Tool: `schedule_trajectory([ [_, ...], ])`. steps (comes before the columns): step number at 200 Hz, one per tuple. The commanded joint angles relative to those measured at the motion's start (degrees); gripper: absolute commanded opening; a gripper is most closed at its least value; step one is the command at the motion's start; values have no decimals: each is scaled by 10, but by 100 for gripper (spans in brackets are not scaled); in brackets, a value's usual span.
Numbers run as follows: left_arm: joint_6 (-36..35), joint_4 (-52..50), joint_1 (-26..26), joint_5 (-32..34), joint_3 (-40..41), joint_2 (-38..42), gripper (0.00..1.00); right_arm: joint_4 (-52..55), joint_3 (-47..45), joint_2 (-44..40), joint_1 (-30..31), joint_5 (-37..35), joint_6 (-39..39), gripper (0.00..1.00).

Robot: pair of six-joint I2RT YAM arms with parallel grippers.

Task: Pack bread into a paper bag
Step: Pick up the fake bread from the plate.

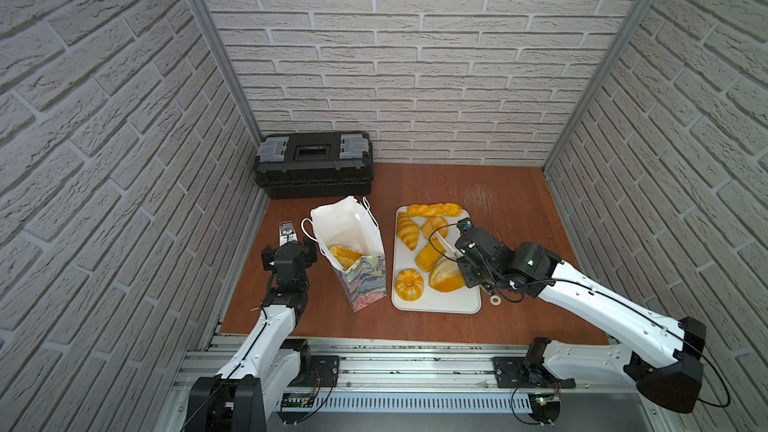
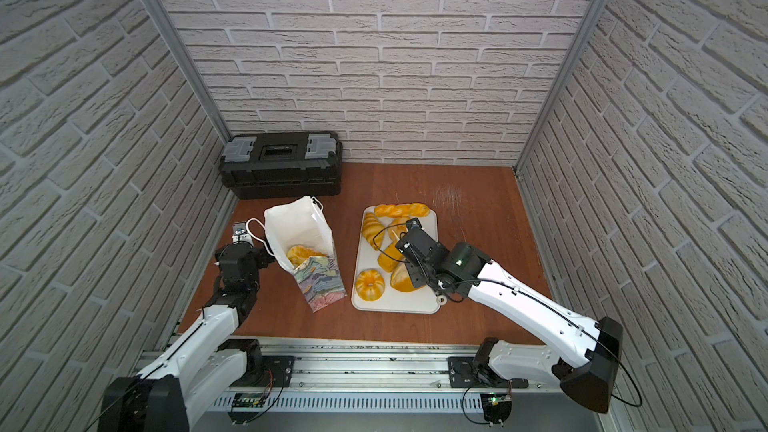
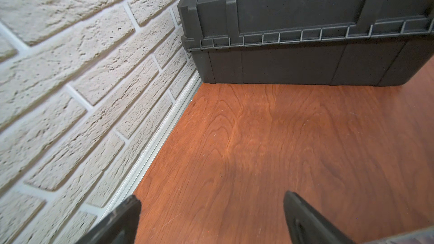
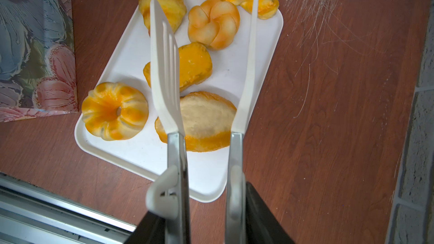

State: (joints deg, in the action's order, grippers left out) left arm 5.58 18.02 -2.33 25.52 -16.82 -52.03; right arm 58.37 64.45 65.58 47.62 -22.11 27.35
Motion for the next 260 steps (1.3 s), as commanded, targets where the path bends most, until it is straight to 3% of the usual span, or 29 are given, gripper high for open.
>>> schedule_trajectory([
  [1, -6, 23, -3, 4, -6, -1, 98, 10, -30, -35, 0, 17, 48, 47],
  [77, -6, 24, -7, 1, -5, -3, 98, 26, -85, -57, 18, 49, 87, 45],
  [175, -7, 28, -7, 1, -7, -14, 98, 15, -84, -34, 72, 84, 83, 45],
  [260, -7, 29, -8, 0, -7, -20, 98, -27, -24, 58, 144, 110, 46, 44],
])
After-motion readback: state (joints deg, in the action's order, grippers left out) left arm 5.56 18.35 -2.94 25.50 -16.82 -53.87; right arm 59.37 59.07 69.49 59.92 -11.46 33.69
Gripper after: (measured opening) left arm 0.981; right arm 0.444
